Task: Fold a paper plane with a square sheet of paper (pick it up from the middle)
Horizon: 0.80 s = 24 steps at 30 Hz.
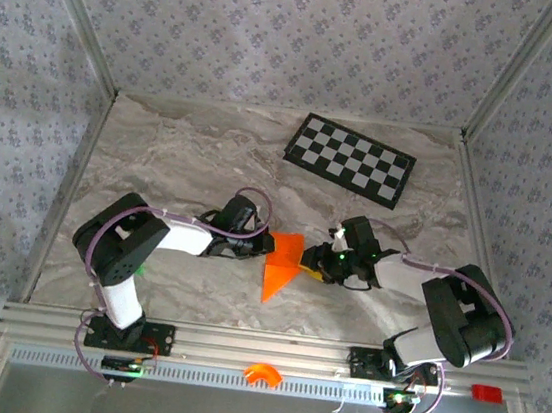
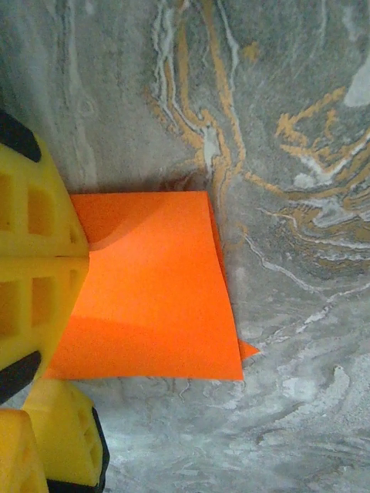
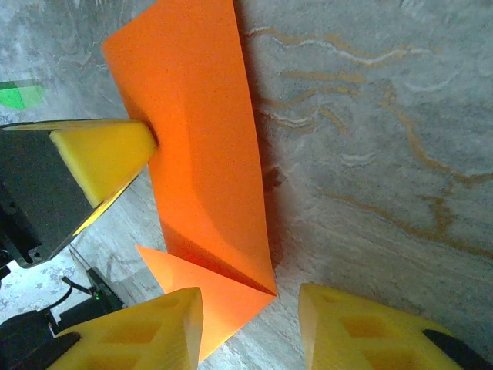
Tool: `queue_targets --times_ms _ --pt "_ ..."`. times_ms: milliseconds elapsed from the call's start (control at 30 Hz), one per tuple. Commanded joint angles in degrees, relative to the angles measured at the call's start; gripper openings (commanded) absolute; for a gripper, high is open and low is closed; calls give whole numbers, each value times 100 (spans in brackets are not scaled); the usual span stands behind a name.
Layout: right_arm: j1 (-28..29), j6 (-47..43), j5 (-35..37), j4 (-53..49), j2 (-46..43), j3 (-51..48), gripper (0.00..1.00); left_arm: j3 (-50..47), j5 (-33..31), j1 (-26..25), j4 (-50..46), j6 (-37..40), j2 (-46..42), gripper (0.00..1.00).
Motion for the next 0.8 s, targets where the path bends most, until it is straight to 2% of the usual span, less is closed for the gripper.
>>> queue_targets --times_ms 0,533,767 --pt "66 37 1 71 97 136 39 9 80 -46 -239 108 124 4" --pt "168 162 -123 725 121 83 33 18 133 -90 -224 135 133 4" --pt "-39 -124 -668 980 546 287 33 5 177 -110 -138 91 140 4"
